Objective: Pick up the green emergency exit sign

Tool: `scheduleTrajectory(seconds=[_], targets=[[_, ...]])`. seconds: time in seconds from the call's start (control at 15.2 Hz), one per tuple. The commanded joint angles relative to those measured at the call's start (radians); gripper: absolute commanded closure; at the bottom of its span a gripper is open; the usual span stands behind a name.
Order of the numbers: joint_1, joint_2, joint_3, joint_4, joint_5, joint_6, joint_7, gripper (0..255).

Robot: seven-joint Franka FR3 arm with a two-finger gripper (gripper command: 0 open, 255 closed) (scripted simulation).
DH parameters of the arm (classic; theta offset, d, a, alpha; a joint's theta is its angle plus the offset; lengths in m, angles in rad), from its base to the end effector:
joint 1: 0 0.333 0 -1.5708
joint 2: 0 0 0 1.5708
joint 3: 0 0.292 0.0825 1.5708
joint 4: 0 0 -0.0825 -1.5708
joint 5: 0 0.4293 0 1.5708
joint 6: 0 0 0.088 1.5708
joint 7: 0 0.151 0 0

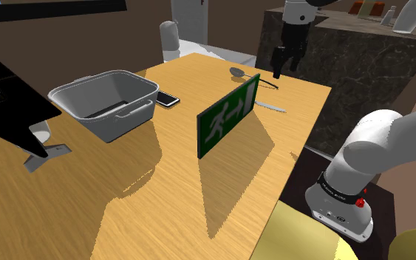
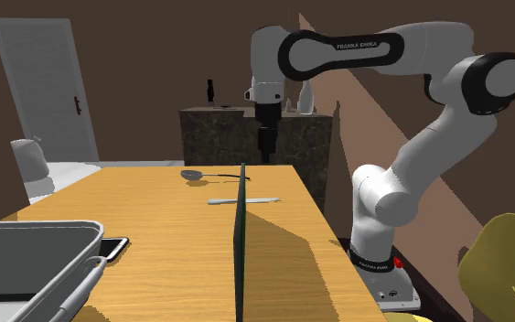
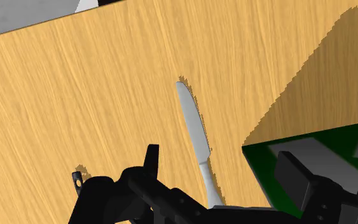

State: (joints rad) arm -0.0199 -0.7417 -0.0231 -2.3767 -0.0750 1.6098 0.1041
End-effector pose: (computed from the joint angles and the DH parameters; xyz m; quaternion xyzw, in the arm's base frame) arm 0.3807 -0.0278 0.5058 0.9971 -0.0684 -0.0116 0.0300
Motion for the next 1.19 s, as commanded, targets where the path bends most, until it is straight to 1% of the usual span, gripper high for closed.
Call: scheduleTrajectory(seconds=[0.0,0.33,0.66,0.86,1.06,1.12], targets=[[0.000,0.000,0.000,0.000,0.000,0.000,0.000,0],[-0.059,-0.059,0.162,-0.012,0.140,-0.023,0.442,0],[-0.106,-0.032,0.317,0.044,0.255,-0.006,0.903,0],[-0.167,0.017,0.420,0.110,0.310,0.014,1.169,0],[-0.247,0.084,0.526,0.196,0.344,0.036,1.430,0],[-0.252,0.088,0.532,0.201,0.345,0.037,1.442,0]])
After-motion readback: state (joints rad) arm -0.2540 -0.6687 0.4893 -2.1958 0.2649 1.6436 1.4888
